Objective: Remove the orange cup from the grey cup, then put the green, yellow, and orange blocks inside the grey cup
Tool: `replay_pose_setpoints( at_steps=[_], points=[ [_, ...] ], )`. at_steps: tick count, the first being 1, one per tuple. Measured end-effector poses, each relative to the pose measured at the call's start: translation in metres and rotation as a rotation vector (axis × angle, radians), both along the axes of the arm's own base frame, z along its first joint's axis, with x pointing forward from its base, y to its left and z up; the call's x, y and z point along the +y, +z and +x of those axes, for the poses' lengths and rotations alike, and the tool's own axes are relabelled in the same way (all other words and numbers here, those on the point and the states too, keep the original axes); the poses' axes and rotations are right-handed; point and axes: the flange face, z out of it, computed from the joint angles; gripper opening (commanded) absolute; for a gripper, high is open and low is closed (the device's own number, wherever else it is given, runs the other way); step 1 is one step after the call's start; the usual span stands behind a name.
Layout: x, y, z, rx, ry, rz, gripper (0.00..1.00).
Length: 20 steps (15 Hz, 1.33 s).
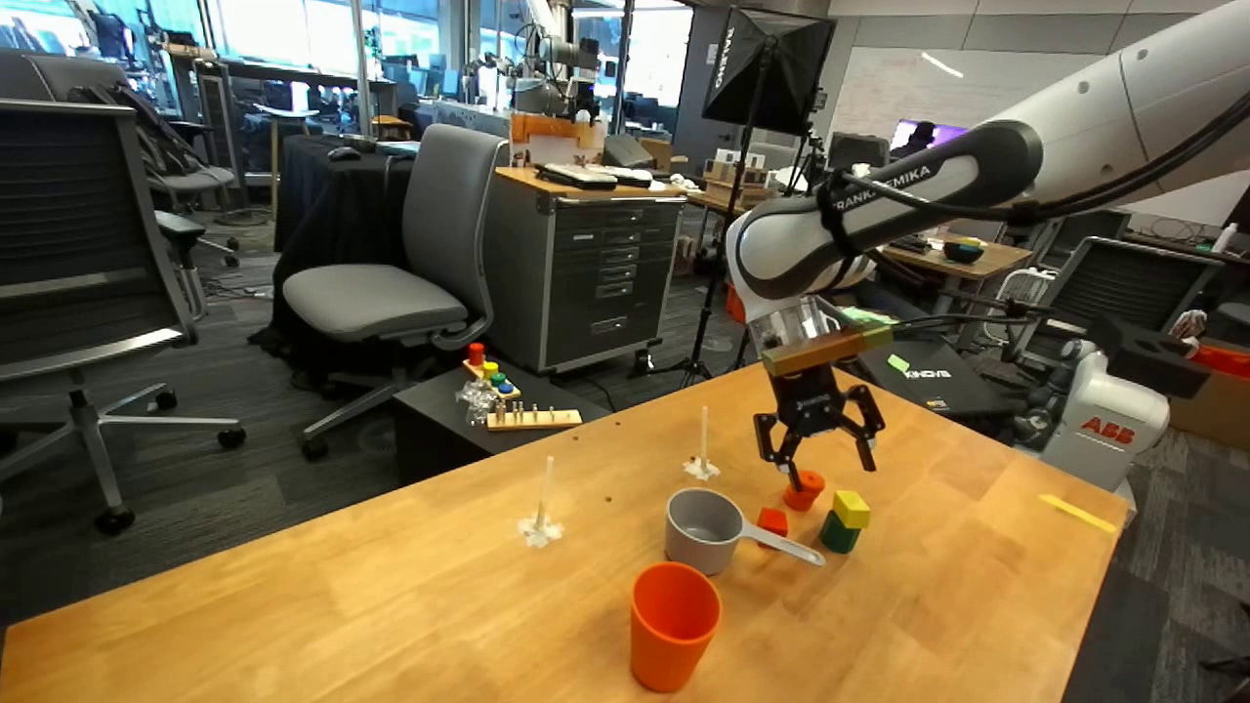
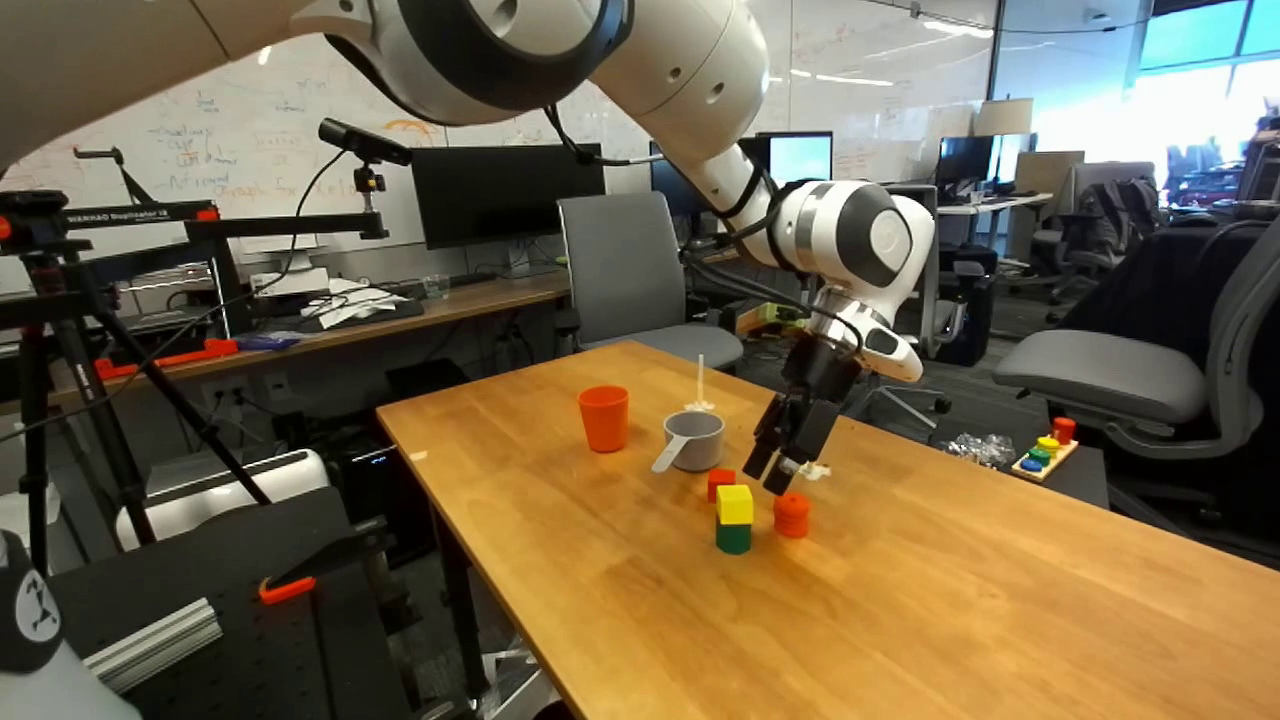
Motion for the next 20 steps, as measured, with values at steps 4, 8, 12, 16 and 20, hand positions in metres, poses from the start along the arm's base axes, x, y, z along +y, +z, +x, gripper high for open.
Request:
replay_pose_setpoints(
  at_steps=[4,8,12,16,20],
  points=[
    [0.004,-0.018,-0.023,0.018,0.004,0.006,1.00],
    [0.002,-0.027,-0.046,0.029,-0.013,0.017,1.00],
    [-0.011,-0.026,-0.061,0.031,-0.039,0.015,0.66],
    [-0.019,-0.023,-0.069,0.023,-0.043,0.001,0.34],
    [-0.021,-0.025,-0.072,0.018,-0.042,-0.003,0.66]
  ],
)
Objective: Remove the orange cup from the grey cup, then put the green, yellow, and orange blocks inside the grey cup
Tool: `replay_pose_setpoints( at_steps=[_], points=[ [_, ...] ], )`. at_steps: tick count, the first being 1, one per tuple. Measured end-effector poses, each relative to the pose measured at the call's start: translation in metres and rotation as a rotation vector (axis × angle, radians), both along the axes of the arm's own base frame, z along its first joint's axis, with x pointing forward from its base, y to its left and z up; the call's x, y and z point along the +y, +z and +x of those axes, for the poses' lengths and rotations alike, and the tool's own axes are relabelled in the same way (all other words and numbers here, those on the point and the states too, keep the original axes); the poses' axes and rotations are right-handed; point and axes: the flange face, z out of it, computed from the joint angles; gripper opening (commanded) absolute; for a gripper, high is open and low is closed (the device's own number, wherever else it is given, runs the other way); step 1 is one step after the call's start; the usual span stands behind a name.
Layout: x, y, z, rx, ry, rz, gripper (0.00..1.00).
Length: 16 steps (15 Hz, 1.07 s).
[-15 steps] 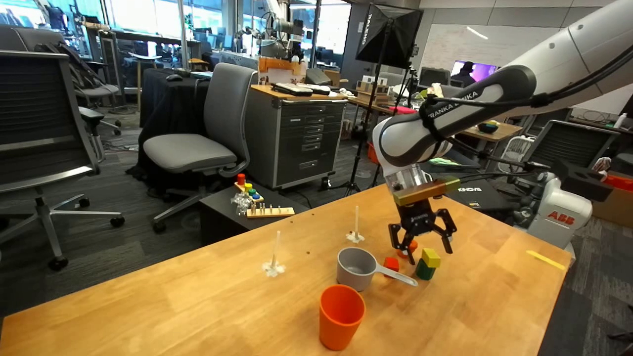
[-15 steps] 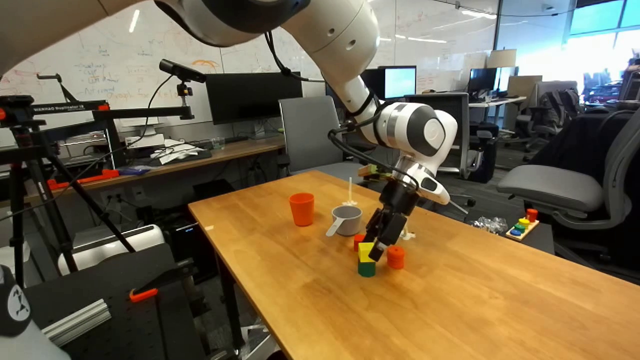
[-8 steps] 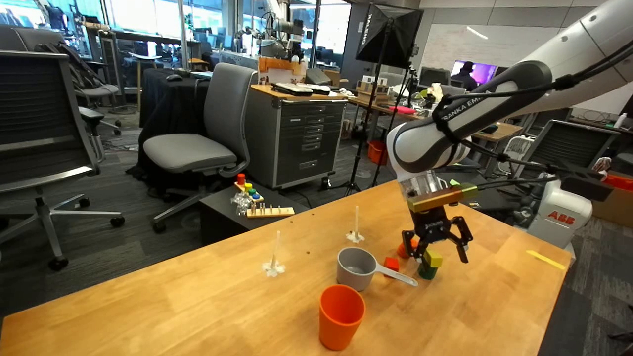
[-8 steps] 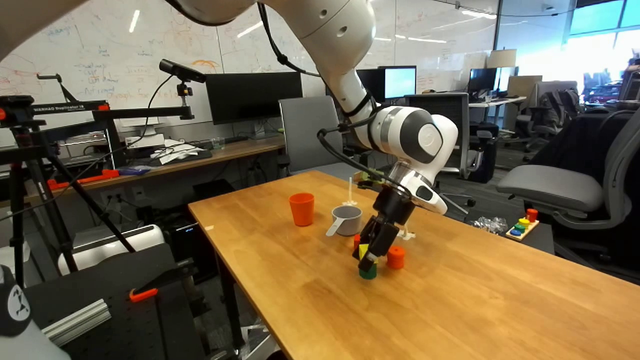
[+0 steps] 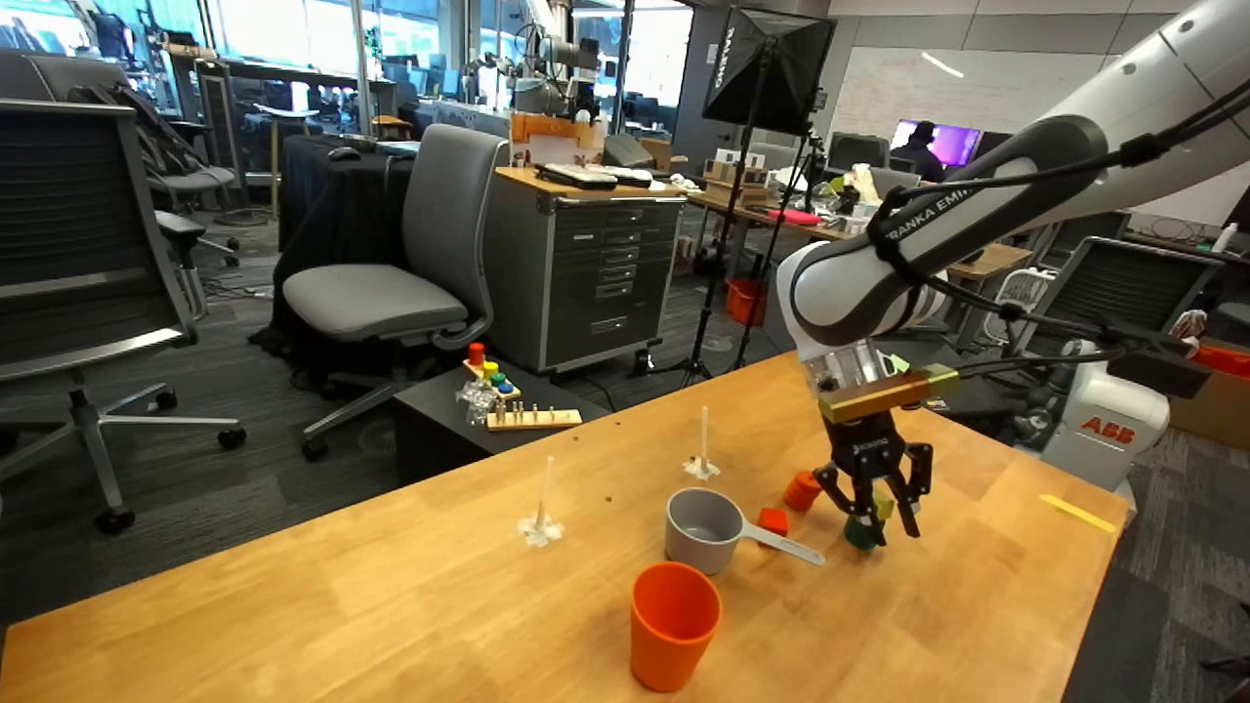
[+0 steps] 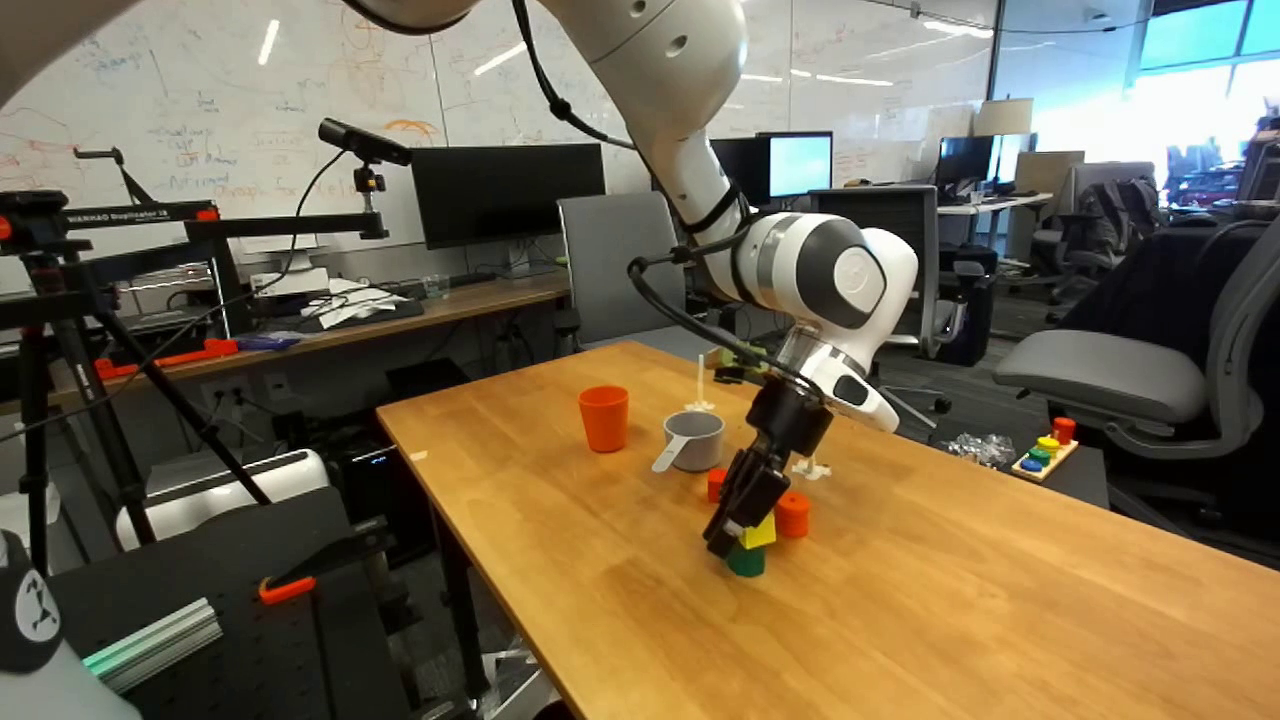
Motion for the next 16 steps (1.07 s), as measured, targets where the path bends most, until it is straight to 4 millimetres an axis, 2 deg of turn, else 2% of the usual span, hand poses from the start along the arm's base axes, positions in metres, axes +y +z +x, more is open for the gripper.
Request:
replay_pose_setpoints(
  at_steps=[3,5,11,16],
  points=[
    [-0.001,-0.002,-0.002,0.003,-0.001,-0.001,0.88],
    [-0.001,-0.002,-0.002,0.004,0.001,0.000,1.00],
    [0.002,0.001,-0.001,0.005,0.048,0.036,1.00],
    [-0.005,0.016,0.009,-0.026,0.052,0.034,1.00]
  ],
)
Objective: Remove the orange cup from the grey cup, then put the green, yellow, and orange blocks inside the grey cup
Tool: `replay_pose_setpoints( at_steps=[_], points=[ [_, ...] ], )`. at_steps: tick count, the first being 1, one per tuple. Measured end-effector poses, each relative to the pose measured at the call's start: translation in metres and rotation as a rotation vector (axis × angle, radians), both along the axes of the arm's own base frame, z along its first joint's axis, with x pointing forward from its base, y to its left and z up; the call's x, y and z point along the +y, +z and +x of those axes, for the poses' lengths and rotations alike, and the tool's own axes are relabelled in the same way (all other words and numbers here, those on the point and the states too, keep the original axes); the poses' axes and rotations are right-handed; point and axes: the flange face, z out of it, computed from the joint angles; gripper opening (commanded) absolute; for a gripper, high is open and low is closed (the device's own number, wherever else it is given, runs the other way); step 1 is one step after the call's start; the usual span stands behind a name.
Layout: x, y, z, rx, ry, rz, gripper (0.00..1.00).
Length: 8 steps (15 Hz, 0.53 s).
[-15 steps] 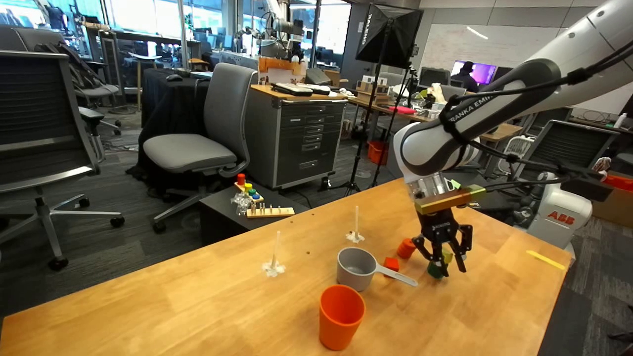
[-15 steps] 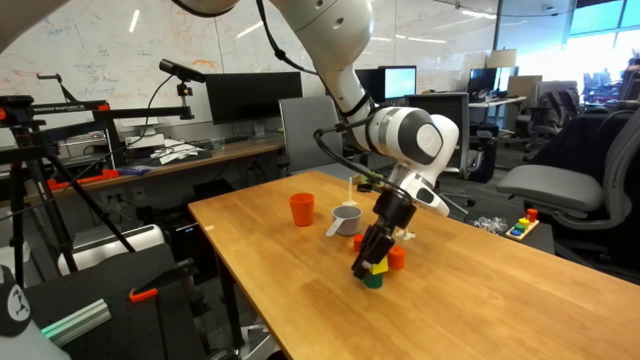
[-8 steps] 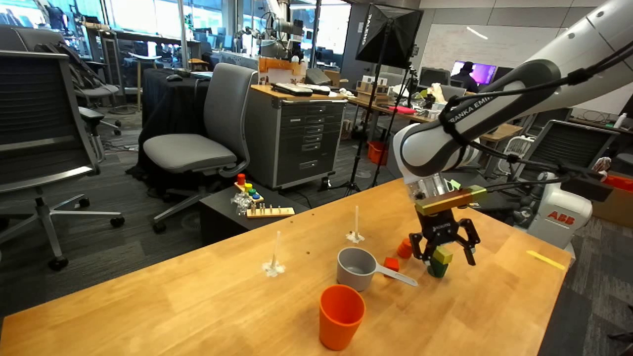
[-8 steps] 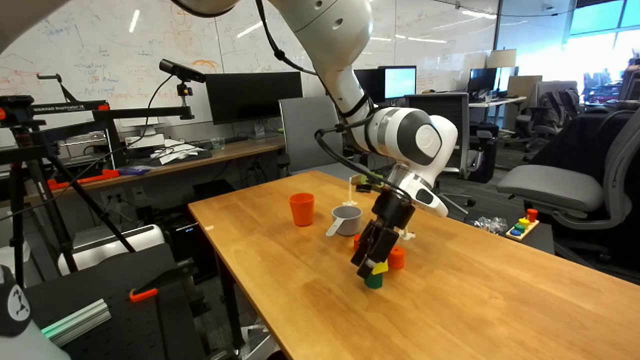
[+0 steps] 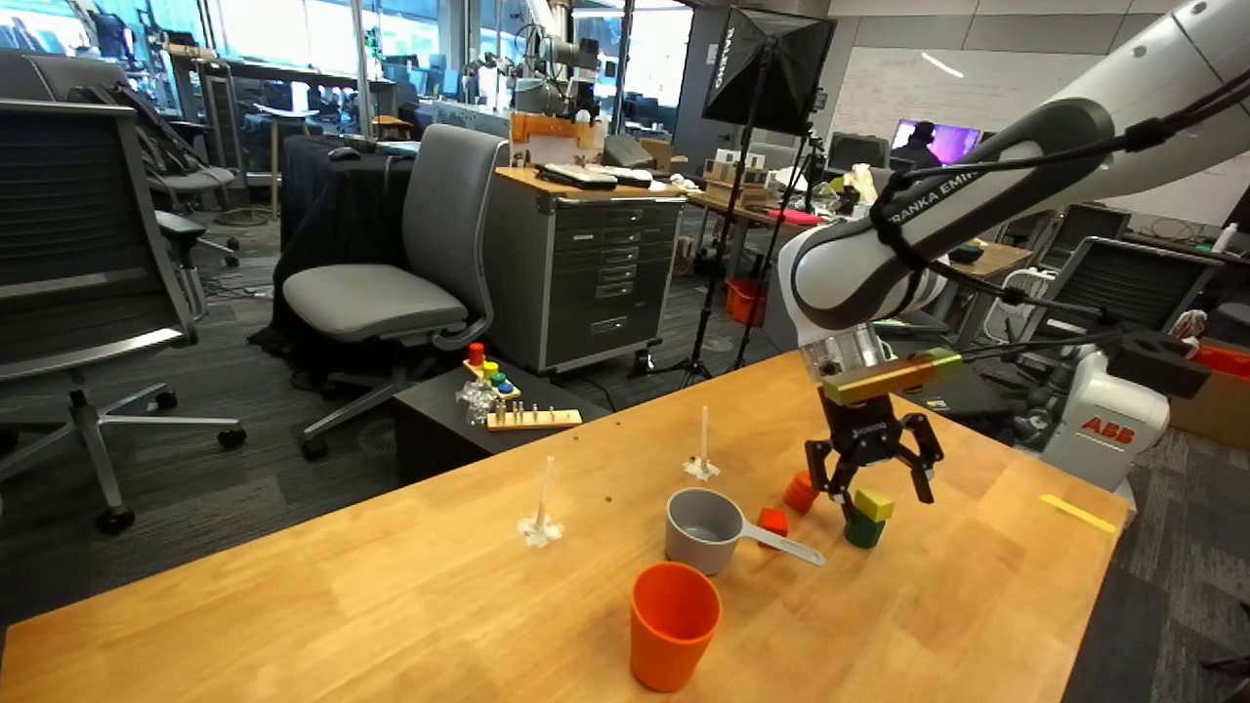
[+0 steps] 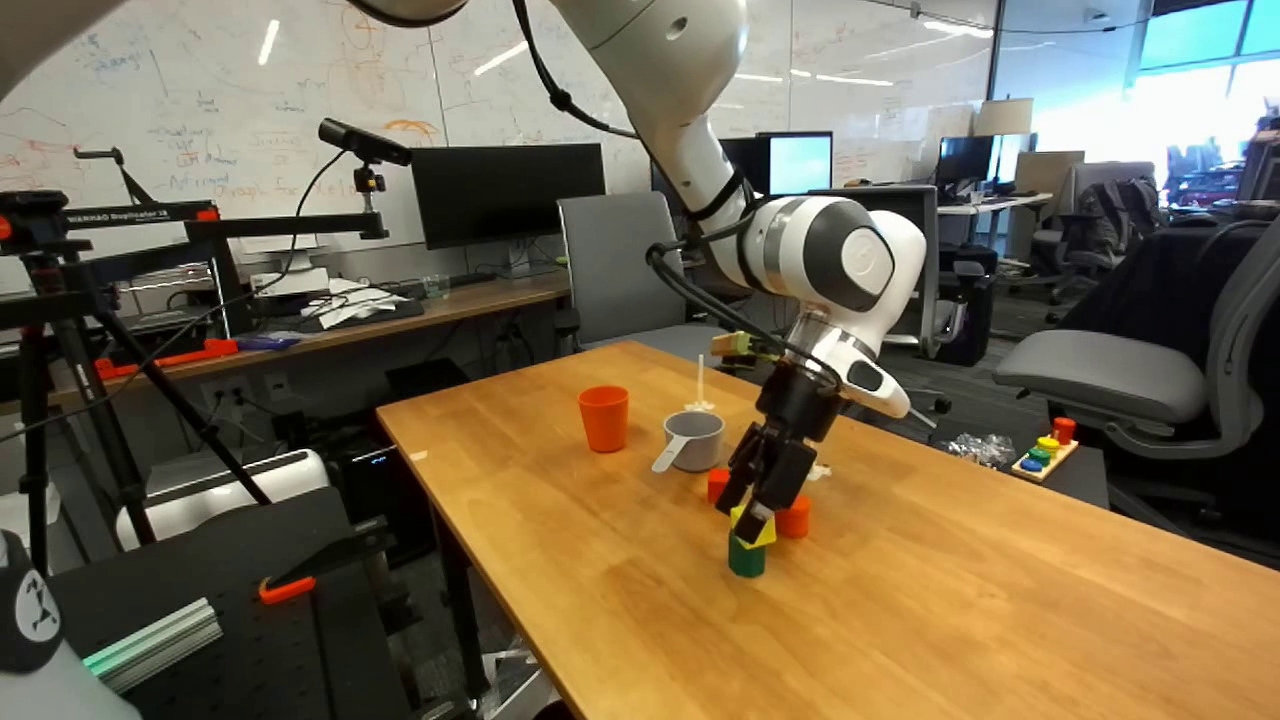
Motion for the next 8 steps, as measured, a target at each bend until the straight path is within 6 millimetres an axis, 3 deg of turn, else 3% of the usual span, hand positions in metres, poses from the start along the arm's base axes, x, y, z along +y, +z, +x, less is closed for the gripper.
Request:
replay_pose_setpoints(
  at_steps=[2,3,4,6,8],
  points=[
    [-0.006,0.006,0.004,-0.011,-0.002,-0.005,1.00],
    [-0.009,0.008,0.005,-0.014,-0.003,-0.008,0.93],
    [-0.012,0.008,0.005,-0.015,-0.003,-0.009,0.73],
    [-0.017,0.008,0.005,-0.015,-0.001,-0.010,0.68],
    [-0.021,0.007,0.004,-0.013,0.003,-0.008,0.53]
  ],
)
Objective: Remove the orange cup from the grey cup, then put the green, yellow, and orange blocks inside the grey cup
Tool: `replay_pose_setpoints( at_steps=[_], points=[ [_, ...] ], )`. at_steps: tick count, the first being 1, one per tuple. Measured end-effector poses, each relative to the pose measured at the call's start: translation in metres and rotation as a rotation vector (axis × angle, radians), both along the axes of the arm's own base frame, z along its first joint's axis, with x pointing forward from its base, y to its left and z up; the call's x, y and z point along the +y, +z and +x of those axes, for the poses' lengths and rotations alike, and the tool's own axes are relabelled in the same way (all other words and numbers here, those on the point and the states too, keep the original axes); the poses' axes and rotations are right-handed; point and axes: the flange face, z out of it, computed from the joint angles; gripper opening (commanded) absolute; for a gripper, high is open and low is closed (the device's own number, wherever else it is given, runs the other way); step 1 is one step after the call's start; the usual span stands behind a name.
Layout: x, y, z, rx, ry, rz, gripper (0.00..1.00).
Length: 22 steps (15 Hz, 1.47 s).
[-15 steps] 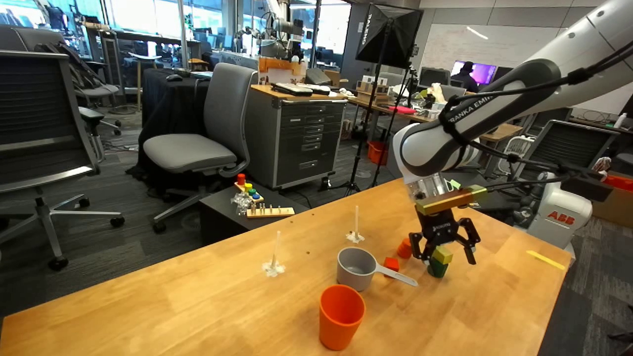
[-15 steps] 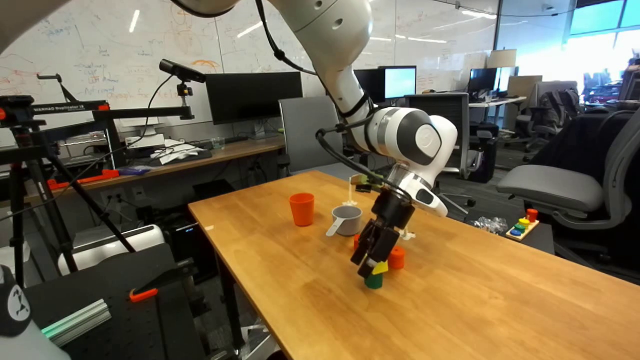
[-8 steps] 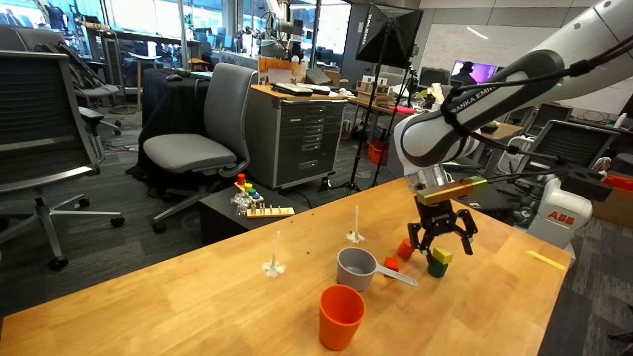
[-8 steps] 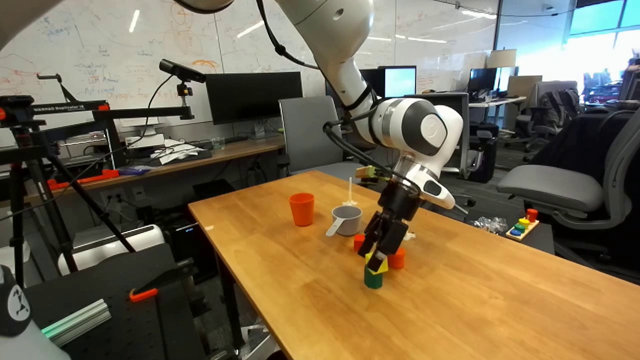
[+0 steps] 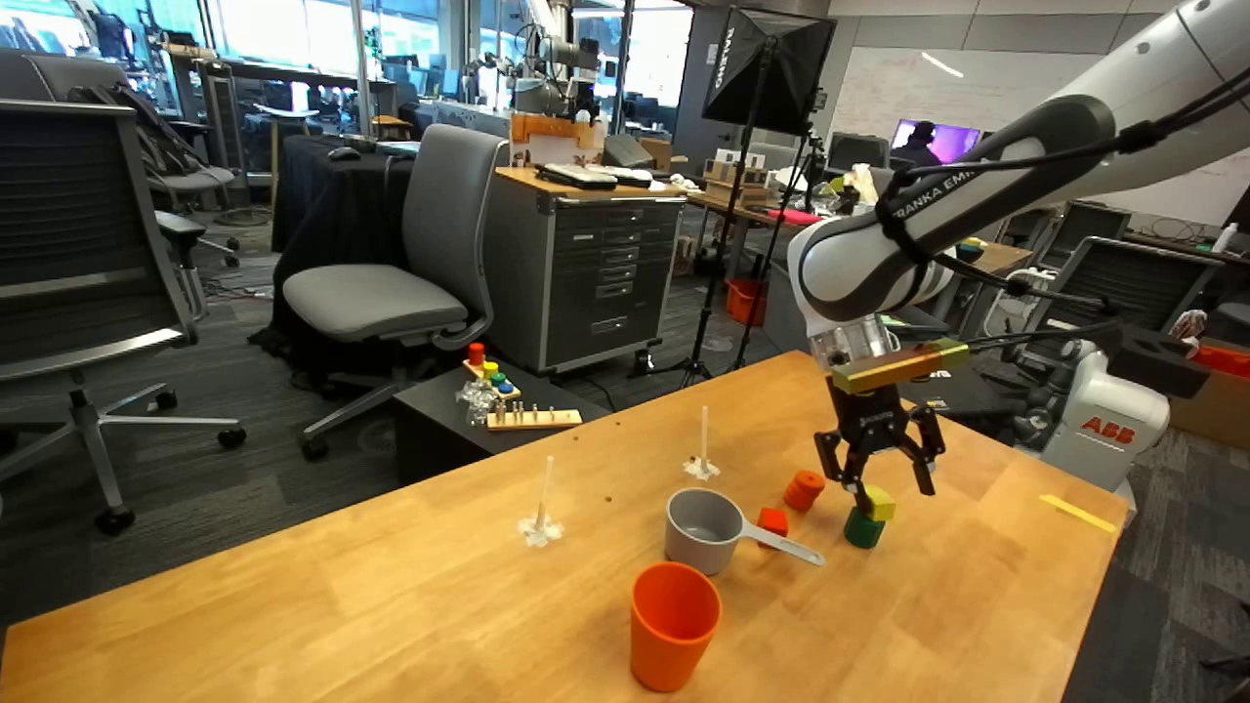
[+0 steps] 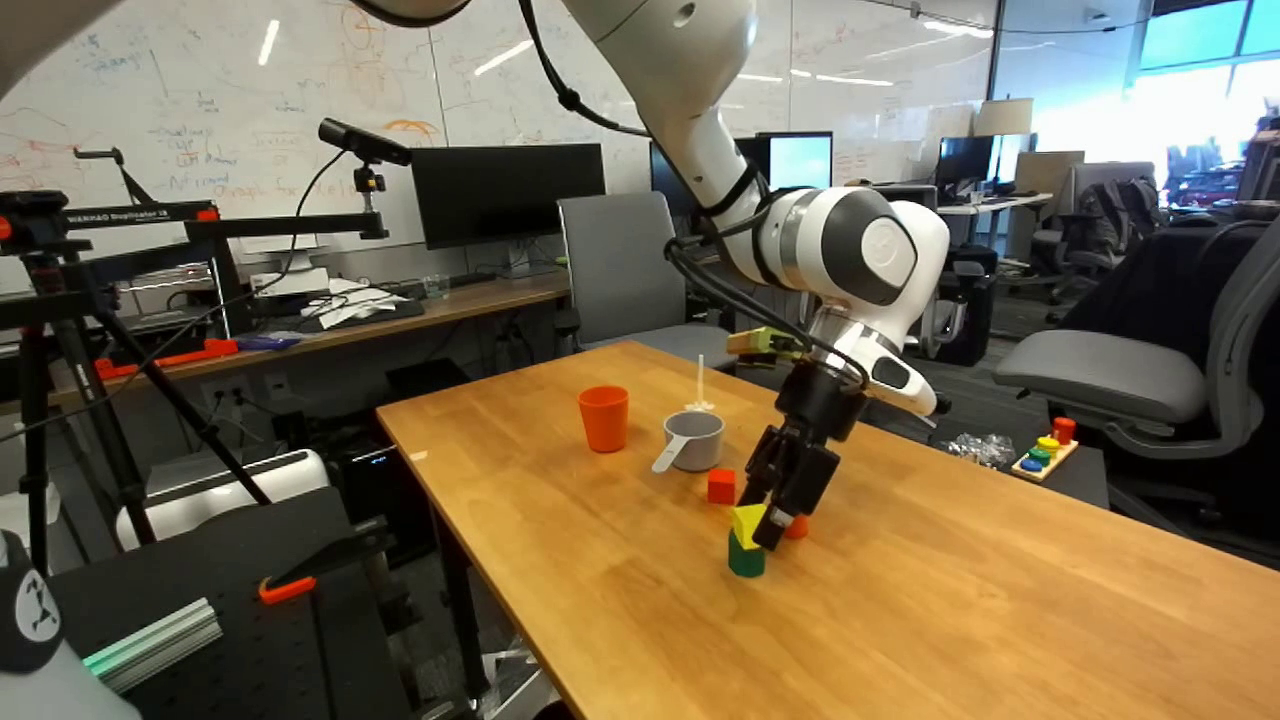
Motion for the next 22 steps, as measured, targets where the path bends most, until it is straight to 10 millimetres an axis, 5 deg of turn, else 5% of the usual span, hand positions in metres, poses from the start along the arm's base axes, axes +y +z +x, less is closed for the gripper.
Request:
replay_pose_setpoints(
  at_steps=[5,7,8,9,11,18,22],
  points=[
    [-0.010,-0.001,-0.001,0.001,-0.003,0.006,0.14],
    [-0.012,-0.001,-0.001,0.000,-0.008,0.011,0.09],
    [-0.012,0.000,-0.001,-0.001,-0.010,0.014,0.42],
    [-0.012,0.000,-0.001,-0.002,-0.011,0.017,0.37],
    [-0.010,0.000,-0.001,-0.004,-0.014,0.026,0.43],
    [0.013,0.000,0.001,-0.003,0.024,0.030,0.96],
    [0.023,-0.004,0.001,0.001,0.039,0.030,1.00]
  ],
)
